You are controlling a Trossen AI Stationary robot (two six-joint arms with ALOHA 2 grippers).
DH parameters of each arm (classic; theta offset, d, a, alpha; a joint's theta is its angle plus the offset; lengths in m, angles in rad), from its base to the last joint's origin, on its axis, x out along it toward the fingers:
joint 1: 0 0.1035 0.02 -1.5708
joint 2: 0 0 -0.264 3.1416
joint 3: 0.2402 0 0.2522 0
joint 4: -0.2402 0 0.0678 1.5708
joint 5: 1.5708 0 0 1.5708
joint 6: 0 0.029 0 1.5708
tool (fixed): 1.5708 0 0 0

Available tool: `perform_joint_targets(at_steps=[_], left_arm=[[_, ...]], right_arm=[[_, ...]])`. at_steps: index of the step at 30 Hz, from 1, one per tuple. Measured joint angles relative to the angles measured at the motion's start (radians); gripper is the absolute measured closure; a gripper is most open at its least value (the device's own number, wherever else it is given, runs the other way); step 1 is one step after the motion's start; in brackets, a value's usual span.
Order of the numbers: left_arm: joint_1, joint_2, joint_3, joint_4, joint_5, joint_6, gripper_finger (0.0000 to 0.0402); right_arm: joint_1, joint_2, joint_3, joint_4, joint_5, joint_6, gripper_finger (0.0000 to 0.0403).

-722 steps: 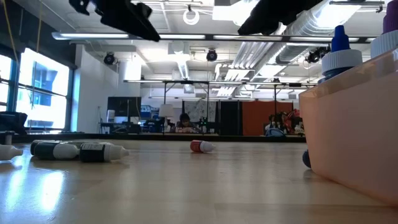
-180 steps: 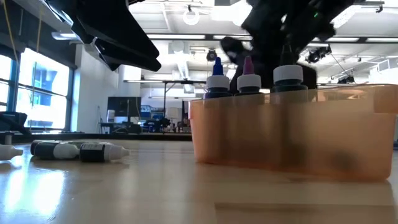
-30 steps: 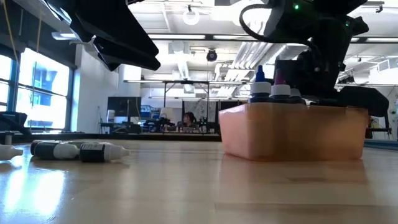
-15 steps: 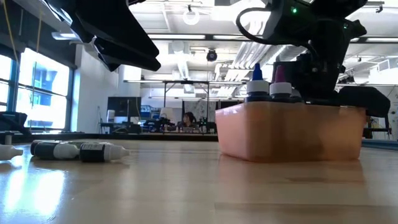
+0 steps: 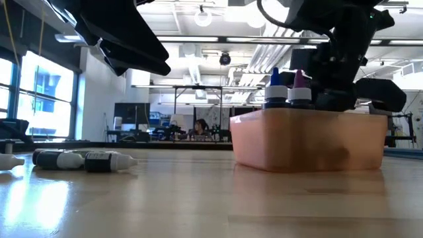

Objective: Pick & Place food coloring
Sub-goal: Adjust the large pink food coloring bottle in the orange bin

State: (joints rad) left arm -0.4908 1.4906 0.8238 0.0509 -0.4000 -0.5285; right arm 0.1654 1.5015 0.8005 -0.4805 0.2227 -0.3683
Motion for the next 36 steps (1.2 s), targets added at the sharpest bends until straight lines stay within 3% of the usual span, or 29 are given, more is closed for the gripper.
perform_joint_targets(at_steps=[16,36], left_arm=[[0.0,0.0,0.0,0.0,0.0,0.0,0.0264],[0.0,0.0,0.0,0.0,-0.001,0.0,0.0264]], right_arm=[[0.051,-0.14,0.002,-0.031,0.111,-0.018,0.0367],[0.309,-0.149,0.004,0.015,0.38,-0.063,0.0357]])
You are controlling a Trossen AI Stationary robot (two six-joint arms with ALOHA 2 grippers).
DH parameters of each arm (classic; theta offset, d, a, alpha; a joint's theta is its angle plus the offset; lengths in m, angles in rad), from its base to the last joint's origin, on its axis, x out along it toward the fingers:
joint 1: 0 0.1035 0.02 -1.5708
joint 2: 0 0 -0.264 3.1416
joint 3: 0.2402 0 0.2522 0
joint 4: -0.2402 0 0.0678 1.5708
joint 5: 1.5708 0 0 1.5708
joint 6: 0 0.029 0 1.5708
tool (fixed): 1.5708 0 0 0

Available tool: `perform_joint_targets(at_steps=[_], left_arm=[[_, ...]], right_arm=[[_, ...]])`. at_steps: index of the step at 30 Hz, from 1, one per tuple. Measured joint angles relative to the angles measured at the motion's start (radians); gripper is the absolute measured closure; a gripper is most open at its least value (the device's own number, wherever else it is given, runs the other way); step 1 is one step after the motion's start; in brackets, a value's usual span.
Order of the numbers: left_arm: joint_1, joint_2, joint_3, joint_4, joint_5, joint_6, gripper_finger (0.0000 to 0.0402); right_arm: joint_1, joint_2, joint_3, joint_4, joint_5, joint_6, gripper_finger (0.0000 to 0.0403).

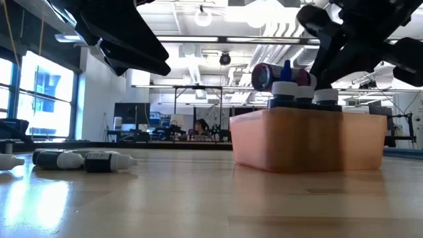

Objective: Pick & Place food coloring
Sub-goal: Adjust the large pink food coloring bottle in the orange bin

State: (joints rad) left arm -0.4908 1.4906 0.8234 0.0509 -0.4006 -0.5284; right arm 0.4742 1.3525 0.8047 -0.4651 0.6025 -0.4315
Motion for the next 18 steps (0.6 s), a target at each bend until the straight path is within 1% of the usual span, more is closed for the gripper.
perform_joint_targets(at_steps=[3,6,10,13,15,18], left_arm=[[0.0,0.0,0.0,0.0,0.0,0.0,0.0264],[0.0,0.0,0.0,0.0,0.0,0.0,0.0264],[0.0,0.0,0.0,0.0,0.0,0.0,0.0264],[0.0,0.0,0.0,0.0,0.0,0.0,0.0264],[0.0,0.0,0.0,0.0,0.0,0.0,0.0264],[0.0,0.0,0.0,0.0,0.0,0.0,0.0264]], right_arm=[[0.019,0.0,0.0,0.0,0.098,-0.023,0.0363],[0.022,0.0,0.0,-0.001,0.182,-0.079,0.0363],[0.022,0.0,0.0,0.0,0.305,-0.222,0.0355],[0.022,0.0,0.0,-0.001,0.385,-0.331,0.0357],[0.022,0.0,0.0,-0.004,0.413,-0.405,0.0363],[0.025,0.0,0.0,-0.015,0.409,-0.541,0.0365]])
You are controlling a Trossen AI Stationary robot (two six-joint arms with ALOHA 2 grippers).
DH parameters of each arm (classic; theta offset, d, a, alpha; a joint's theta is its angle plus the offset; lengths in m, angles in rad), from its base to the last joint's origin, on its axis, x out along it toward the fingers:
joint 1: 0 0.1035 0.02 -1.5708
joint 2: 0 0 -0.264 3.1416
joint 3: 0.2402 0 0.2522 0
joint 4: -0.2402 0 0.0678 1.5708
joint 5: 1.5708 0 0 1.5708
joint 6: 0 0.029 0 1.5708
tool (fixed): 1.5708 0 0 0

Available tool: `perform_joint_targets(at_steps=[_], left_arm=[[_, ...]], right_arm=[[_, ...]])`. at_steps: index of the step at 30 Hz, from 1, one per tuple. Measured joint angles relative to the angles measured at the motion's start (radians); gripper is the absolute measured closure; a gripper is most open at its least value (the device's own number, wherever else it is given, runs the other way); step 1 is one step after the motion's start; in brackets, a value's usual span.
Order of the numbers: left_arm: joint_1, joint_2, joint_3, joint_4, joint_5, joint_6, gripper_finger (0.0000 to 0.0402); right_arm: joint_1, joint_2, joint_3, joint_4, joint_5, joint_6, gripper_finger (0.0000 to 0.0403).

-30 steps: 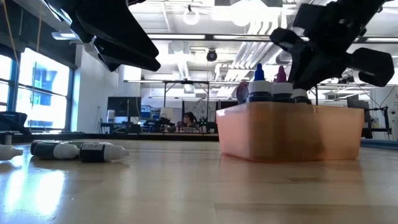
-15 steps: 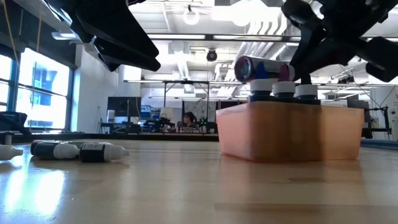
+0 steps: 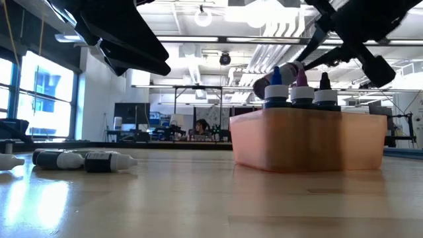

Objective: Pick & Place food coloring
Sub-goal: Adjust the large pink food coloring bottle in the orange bin

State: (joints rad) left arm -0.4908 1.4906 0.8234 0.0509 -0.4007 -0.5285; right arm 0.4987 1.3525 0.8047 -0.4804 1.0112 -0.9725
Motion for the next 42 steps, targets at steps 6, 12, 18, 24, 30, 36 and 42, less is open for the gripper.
perform_joint_targets(at_steps=[6,12,18,24,30,36,42], left_arm=[[0.0,0.0,0.0,0.0,0.0,0.0,0.0264],[0.0,0.0,0.0,0.001,-0.002,0.0,0.0264],[0.0,0.0,0.0,0.002,0.026,-0.002,0.0264],[0.0,0.0,0.0,0.001,-0.024,-0.002,0.0264],[0.0,0.0,0.0,0.011,-0.035,-0.002,0.0264],[0.0,0.0,0.0,0.005,-0.025,-0.002,0.0264],[0.0,0.0,0.0,0.006,-0.032,-0.002,0.0264]], right_arm=[[0.027,0.0,0.0,-0.041,0.037,-0.222,0.0352],[0.066,0.0,0.0,-0.205,0.062,-0.289,0.0362],[0.131,0.0,-0.001,-0.298,0.049,-0.344,0.0359],[0.195,0.009,-0.001,-0.3,0.048,-0.448,0.0357],[0.242,0.054,-0.001,-0.309,-0.021,-0.5,0.0359],[0.271,0.1,-0.001,-0.308,0.015,-0.453,0.0344],[0.27,0.109,-0.001,-0.309,0.017,-0.466,0.0346]])
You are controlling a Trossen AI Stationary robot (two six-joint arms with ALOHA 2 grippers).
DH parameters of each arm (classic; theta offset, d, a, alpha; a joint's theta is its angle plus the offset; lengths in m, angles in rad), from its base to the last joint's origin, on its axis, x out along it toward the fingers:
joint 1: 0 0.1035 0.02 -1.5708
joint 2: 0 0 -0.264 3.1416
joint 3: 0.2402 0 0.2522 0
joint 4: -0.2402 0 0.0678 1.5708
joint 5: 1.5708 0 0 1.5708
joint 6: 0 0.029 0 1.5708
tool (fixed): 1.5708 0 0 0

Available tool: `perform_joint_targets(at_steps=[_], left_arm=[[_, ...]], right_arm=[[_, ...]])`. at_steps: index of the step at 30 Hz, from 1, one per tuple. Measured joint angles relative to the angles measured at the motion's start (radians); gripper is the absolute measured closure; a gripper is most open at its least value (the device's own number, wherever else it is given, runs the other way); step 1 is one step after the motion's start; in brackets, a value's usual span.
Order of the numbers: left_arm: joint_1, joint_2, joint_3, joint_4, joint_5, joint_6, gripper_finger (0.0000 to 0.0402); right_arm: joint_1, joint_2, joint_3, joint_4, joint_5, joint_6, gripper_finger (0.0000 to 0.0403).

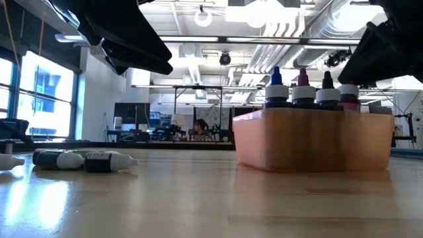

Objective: Pick & Place food coloring
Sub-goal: Adjust the large pink food coloring bottle in the orange bin, then put the small black food coloring bottle into the orange bin

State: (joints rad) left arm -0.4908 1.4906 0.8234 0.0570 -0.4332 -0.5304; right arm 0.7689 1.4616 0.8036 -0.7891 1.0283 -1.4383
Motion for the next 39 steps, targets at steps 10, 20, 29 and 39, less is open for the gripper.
perform_joint_targets(at_steps=[10,20,29,39], left_arm=[[0.0,0.0,0.0,0.0,0.005,-0.001,0.0264],[0.0,0.0,0.0,-0.007,0.006,0.003,0.0264],[0.0,0.0,0.0,0.006,-0.038,0.001,0.0264],[0.001,0.0,0.033,0.019,0.009,-0.004,0.0264]], right_arm=[[0.0,0.0,0.0,0.019,-0.073,-0.002,0.0317],[0.0,0.0,0.0,0.055,0.082,0.092,0.0266],[-0.065,-0.033,0.0,0.017,0.222,0.614,0.0252],[-0.321,-0.205,0.0,-0.012,-0.148,1.298,0.028]])
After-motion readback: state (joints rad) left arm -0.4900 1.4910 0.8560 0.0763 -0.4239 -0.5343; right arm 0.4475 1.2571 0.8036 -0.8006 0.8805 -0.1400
